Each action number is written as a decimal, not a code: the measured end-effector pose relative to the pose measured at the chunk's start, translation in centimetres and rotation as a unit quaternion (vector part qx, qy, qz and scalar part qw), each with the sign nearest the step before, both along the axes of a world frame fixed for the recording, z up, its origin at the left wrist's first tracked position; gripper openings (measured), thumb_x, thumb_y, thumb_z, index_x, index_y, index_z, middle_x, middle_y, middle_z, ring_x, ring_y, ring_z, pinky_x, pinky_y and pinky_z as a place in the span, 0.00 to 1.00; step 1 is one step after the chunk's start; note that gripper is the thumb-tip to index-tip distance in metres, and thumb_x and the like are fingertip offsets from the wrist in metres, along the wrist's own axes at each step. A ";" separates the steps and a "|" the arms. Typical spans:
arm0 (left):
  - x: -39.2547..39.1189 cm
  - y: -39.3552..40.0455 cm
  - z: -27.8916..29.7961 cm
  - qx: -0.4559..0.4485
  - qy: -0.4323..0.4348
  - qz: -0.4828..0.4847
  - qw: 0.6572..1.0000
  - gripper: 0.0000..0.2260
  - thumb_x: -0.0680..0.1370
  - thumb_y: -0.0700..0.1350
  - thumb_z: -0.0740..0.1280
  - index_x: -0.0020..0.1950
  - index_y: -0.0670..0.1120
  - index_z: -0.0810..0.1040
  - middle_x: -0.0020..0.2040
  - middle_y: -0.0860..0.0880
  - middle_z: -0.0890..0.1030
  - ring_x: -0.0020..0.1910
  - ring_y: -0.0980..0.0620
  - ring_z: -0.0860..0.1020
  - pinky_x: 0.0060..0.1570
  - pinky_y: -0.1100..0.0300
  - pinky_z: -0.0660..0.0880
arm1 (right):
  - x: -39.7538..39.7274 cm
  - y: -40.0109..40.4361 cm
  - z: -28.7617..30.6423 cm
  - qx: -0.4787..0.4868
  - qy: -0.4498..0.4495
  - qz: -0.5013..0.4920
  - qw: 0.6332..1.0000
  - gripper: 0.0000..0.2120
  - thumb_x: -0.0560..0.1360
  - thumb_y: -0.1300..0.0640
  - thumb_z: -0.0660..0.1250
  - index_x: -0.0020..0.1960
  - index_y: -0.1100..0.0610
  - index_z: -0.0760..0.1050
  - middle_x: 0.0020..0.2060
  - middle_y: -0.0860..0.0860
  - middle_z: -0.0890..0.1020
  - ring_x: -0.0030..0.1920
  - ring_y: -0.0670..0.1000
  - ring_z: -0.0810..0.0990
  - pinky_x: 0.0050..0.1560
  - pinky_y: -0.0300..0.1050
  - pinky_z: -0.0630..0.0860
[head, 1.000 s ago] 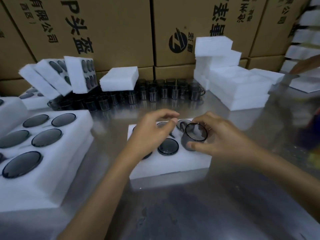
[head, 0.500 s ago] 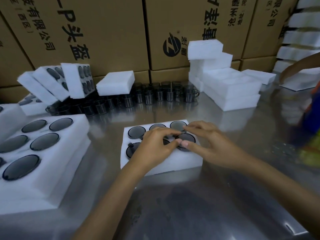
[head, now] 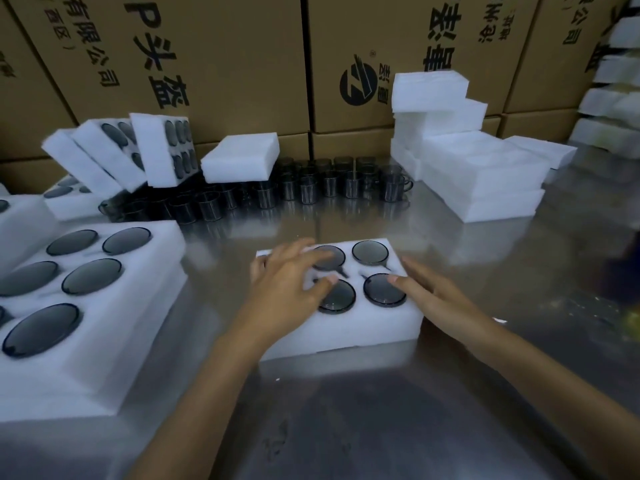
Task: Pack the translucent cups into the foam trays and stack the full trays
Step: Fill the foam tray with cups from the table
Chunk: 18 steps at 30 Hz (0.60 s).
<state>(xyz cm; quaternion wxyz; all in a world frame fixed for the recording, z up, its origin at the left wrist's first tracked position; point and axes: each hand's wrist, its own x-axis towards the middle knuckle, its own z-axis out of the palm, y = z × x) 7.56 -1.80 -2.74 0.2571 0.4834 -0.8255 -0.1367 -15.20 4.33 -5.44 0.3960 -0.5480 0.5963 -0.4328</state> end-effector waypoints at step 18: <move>4.8 -3.9 -2.1 0.253 0.516 0.179 0.799 0.15 0.84 0.50 0.56 0.57 0.39 0.74 0.42 0.42 0.85 0.36 0.48 0.81 0.35 0.54 0.79 | 1.0 -5.0 6.1 -0.027 -0.329 0.058 0.942 0.17 0.75 0.56 0.62 0.60 0.51 0.83 0.62 0.55 0.82 0.60 0.57 0.82 0.62 0.57 0.78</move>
